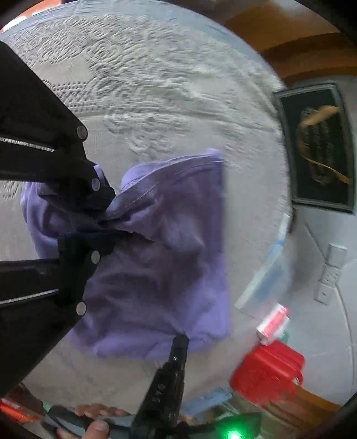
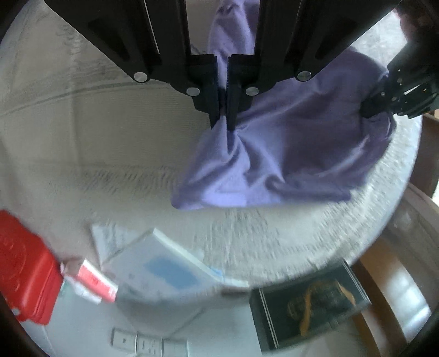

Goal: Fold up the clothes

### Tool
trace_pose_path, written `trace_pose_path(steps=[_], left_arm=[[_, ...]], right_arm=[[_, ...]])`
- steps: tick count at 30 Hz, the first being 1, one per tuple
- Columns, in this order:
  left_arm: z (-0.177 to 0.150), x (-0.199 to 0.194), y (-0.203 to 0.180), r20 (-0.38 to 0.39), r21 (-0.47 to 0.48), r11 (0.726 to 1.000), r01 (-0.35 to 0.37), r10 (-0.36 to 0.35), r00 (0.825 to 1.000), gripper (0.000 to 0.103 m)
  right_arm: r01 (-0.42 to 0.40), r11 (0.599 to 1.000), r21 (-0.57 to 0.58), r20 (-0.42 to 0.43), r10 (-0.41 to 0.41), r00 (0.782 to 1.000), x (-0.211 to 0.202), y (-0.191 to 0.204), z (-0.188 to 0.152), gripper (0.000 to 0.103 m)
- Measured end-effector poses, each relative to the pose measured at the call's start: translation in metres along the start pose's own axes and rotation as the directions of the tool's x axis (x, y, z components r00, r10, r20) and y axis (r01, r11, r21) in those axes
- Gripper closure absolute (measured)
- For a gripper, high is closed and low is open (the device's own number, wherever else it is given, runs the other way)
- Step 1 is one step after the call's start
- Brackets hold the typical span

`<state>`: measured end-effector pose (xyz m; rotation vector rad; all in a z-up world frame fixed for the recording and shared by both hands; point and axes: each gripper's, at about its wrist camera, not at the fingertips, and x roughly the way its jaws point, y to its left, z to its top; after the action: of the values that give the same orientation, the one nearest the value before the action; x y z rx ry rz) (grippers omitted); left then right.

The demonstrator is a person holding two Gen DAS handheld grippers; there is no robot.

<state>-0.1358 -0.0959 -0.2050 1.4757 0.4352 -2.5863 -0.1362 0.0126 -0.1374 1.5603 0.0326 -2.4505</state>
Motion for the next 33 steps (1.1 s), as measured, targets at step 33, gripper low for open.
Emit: trace_pose_path(steps=[33], left_arm=[[0.096,0.320,-0.720,0.000,0.336,0.919,0.204,-0.217,0.976,0.092]], right_arm=[[0.089,0.966,0.245,0.208,-0.142,0.968,-0.211,-0.426,-0.037,0.099]])
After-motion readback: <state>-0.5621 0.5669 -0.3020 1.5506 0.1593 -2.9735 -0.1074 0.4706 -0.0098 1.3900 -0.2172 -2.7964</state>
